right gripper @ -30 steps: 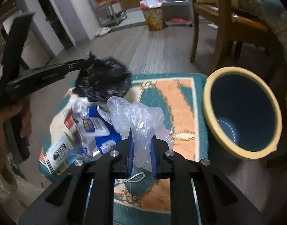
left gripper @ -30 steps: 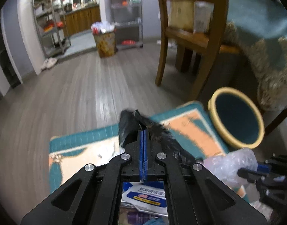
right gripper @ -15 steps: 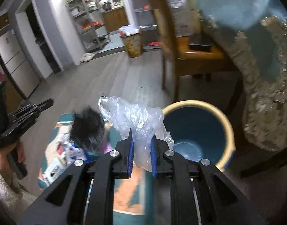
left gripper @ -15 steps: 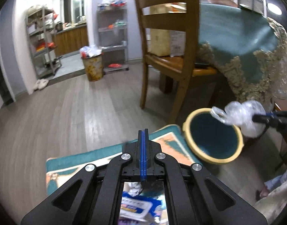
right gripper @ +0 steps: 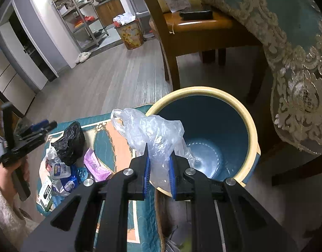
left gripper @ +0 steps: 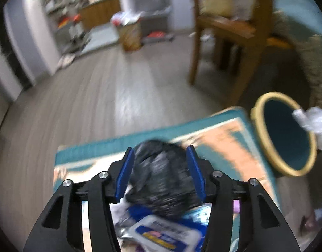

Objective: Collect trash
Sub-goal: 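Carry both bags over the yellow-rimmed bin and open both tools to drop them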

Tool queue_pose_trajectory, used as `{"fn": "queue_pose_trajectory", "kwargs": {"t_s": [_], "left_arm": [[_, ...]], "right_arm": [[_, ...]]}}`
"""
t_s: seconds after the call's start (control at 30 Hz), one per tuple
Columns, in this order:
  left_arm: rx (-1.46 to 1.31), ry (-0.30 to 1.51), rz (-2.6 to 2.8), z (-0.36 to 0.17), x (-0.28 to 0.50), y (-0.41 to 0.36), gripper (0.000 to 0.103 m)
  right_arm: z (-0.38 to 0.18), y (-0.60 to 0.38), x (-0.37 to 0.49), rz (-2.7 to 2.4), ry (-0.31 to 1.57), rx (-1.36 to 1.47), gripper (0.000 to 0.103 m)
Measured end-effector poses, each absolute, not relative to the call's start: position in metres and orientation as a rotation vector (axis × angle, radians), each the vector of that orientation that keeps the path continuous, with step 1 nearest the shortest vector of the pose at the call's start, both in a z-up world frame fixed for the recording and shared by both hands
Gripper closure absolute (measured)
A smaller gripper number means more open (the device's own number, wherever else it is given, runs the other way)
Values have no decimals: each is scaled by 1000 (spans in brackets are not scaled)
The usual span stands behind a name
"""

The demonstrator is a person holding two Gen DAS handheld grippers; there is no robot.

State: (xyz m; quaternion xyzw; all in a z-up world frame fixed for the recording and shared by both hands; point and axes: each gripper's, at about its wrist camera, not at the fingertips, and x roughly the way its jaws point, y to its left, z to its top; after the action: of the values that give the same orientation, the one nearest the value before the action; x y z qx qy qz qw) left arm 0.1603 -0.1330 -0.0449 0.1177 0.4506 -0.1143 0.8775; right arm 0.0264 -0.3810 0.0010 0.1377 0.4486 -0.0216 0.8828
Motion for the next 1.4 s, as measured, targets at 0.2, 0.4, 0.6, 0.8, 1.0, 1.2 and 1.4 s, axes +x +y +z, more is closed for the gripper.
{"fn": "queue_pose_trajectory", "kwargs": {"t_s": [0.2,0.4,0.6,0.8,1.0,1.2,1.4], "left_arm": [[146,1138,-202,-90,176,-105,64],[208,1092,-266,-77,166,-118,95],[258,923,-313,-29,152,-146,96],[220,801,-473,9,131,-198,96],[265,787,-611,-8,114,-270,96],[372,800,-696,-40,93,-331,96],[410,798,-717,-52,85,-341,77]], "right_arm": [[-3,-382,30,-28,942,297,89],[-2,-381,27,-37,937,292,89],[-1,-388,26,-63,925,307,89],[-14,-405,27,-133,940,306,89],[-37,-432,37,-219,967,302,89],[-47,-449,34,-252,962,335,88],[-41,-457,26,-264,922,344,48]]}}
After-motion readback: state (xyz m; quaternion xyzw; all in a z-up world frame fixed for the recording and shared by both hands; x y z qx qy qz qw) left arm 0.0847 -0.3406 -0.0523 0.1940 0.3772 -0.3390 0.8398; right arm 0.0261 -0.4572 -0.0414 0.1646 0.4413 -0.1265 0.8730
